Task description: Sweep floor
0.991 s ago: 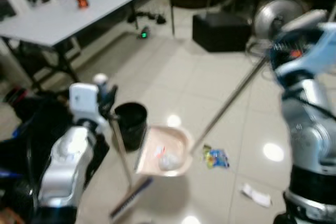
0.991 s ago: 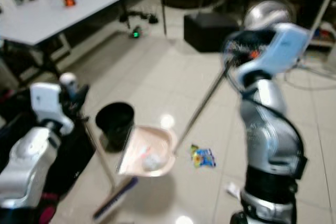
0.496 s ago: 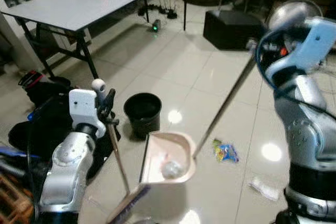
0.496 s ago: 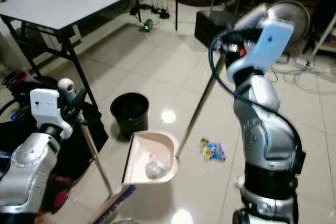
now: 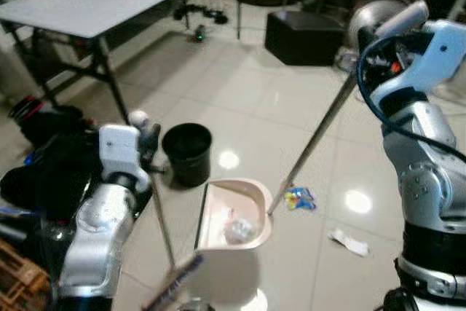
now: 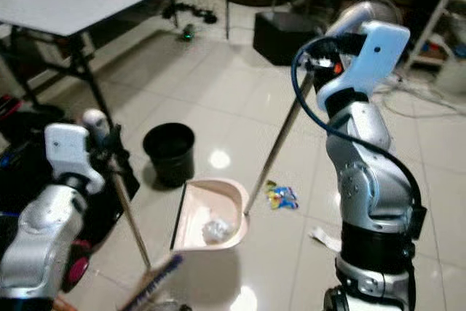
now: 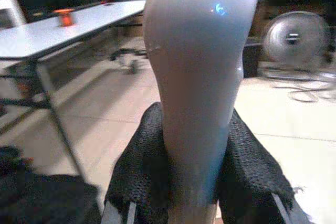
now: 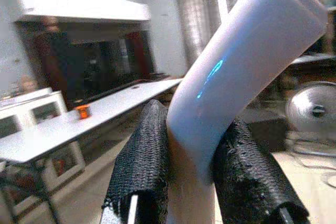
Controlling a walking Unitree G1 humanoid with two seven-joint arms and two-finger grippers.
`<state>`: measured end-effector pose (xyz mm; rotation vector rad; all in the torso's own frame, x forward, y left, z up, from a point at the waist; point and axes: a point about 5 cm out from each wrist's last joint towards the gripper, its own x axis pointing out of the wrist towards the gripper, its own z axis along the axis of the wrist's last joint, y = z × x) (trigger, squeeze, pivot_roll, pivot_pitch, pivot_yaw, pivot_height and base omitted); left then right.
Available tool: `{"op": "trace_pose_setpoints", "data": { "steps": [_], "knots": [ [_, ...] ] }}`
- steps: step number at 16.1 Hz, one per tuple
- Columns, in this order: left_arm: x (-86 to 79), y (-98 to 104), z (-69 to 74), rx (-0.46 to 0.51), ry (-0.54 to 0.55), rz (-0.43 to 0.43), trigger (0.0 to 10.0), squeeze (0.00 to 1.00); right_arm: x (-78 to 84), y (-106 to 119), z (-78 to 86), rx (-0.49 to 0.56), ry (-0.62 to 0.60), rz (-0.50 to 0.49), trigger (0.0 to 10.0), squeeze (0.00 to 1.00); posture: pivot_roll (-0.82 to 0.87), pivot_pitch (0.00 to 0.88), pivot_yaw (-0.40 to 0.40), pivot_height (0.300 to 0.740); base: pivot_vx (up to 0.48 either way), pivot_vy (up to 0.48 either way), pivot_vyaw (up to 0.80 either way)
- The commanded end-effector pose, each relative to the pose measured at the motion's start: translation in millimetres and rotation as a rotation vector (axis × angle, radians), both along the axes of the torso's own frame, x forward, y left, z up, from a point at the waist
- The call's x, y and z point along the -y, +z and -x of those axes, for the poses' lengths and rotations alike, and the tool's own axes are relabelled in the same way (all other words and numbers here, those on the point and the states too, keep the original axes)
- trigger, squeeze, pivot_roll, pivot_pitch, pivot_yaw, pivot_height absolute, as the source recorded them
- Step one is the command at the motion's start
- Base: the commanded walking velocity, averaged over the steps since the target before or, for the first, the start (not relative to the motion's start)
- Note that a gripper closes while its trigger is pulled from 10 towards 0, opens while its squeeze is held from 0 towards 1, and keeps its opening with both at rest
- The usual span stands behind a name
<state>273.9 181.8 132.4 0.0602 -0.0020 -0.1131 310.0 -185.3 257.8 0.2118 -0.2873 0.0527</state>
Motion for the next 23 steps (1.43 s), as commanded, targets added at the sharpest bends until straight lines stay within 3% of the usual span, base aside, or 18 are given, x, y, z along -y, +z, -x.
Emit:
{"op": "trace_pose_setpoints", "data": {
  "steps": [1, 10, 18, 23],
  "knots": [
    [-0.7, 12.1, -2.8, 0.046, -0.001, -0.009, 10.0, 0.00, 1.1, 10.5, 0.3, 0.042, -0.006, -0.006, 10.0, 0.00, 0.00, 0.000, 0.039, 0.740, 0.000, 0.000, 0.00],
    [4.6, 16.0, -4.7, 0.073, 0.007, 0.012, 10.0, 0.00, 4.1, 24.8, -4.1, 0.070, -0.019, 0.008, 10.0, 0.00, 0.00, 0.000, 0.023, 0.740, 0.000, 0.000, 0.00],
    [4.6, 16.5, -4.6, 0.074, 0.003, 0.024, 10.0, 0.00, 10.5, 36.7, -6.5, 0.125, -0.028, -0.046, 10.0, 0.00, 0.00, 0.000, 0.026, 0.740, 0.278, 0.000, 0.00],
    [3.0, 15.6, -2.9, 0.073, 0.005, 0.023, 10.0, 0.00, 6.1, 39.8, -8.5, 0.123, -0.005, -0.006, 10.0, 0.00, 0.00, 0.000, 0.020, 0.740, 0.306, 0.000, 0.00]
  ]
}}
